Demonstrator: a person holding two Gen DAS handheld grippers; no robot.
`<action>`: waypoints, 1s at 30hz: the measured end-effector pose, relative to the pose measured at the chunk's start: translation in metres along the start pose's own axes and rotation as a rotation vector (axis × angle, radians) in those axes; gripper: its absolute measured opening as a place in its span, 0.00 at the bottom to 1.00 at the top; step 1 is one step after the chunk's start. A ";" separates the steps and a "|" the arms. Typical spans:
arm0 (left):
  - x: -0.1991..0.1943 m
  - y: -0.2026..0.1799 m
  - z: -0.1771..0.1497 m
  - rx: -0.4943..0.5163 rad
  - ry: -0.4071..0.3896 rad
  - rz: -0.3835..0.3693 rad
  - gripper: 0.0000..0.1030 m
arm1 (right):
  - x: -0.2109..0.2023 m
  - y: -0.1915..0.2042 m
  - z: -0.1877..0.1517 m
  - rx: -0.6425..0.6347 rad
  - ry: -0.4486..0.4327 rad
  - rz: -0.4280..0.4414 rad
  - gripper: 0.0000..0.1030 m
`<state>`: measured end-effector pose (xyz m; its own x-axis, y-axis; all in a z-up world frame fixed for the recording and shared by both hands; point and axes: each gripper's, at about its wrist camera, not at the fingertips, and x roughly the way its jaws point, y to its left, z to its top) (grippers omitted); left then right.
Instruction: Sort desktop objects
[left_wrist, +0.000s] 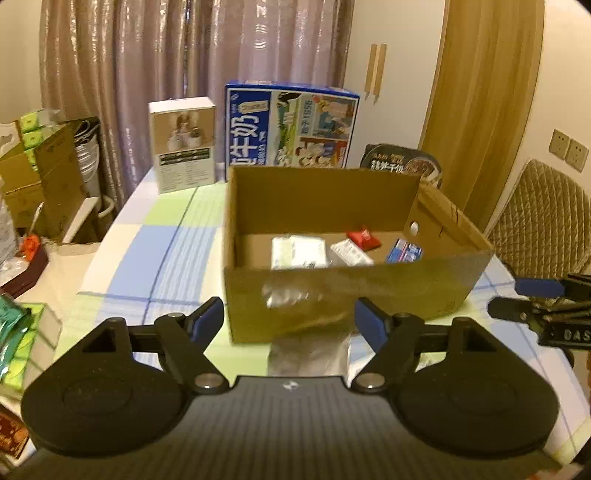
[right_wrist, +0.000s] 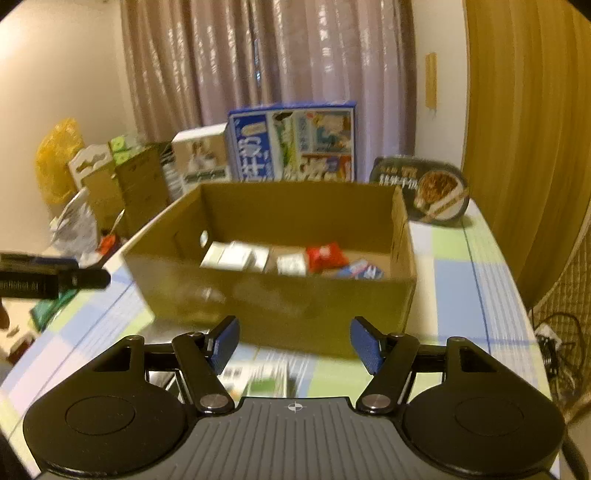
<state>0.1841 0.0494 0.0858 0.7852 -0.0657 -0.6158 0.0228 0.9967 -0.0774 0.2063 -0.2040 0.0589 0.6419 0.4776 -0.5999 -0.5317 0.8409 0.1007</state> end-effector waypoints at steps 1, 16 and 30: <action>-0.005 0.002 -0.005 -0.001 0.004 0.004 0.73 | -0.005 0.002 -0.007 0.004 0.007 -0.001 0.63; -0.044 0.002 -0.068 0.015 0.078 0.027 0.78 | -0.035 0.014 -0.075 -0.048 0.116 0.036 0.75; -0.024 -0.001 -0.085 0.048 0.142 0.017 0.79 | -0.008 0.017 -0.072 -0.222 0.152 0.090 0.75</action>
<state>0.1129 0.0459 0.0344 0.6904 -0.0510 -0.7216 0.0421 0.9987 -0.0302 0.1524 -0.2123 0.0080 0.5056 0.4902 -0.7100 -0.7013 0.7128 -0.0073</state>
